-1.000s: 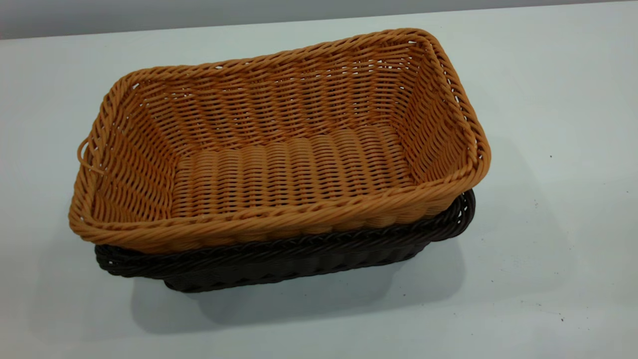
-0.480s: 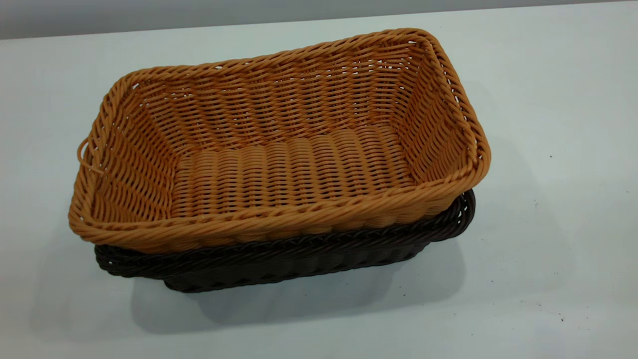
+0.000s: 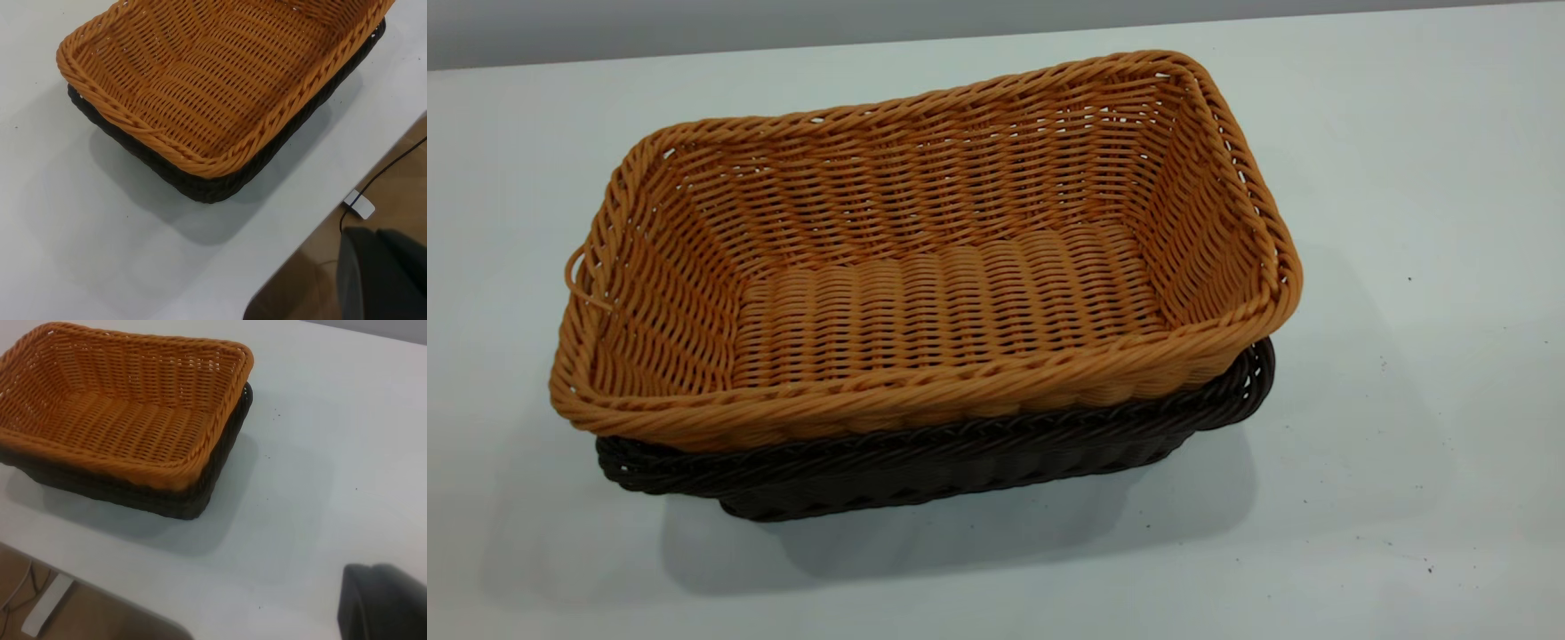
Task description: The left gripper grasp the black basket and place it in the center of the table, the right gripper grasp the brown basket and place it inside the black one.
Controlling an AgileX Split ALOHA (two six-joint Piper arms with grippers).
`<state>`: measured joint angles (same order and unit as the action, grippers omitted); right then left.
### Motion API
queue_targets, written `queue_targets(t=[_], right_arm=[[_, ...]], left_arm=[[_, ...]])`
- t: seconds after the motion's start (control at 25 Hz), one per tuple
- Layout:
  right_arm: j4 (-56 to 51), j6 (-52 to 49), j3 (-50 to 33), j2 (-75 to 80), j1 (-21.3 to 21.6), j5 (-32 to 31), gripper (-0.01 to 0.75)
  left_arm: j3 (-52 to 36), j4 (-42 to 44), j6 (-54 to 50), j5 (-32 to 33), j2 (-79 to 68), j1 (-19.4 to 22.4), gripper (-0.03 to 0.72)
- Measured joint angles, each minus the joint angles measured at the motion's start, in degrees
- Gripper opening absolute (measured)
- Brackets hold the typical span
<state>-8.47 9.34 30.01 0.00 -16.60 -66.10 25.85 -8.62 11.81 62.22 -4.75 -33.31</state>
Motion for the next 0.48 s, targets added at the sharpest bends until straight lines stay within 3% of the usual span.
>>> queue_targets(t=[0.2, 0.48], right_arm=[[0.00, -0.10, 0.00, 0.00, 1.92, 0.00, 0.005], [0.00, -0.10, 0.00, 0.00, 12.64, 0.00, 0.005]], left_arm=[[0.00, 0.00, 0.00, 0.03, 0.00, 0.00, 0.029], [0.00, 0.00, 0.00, 0.07, 0.00, 0.07, 0.029]])
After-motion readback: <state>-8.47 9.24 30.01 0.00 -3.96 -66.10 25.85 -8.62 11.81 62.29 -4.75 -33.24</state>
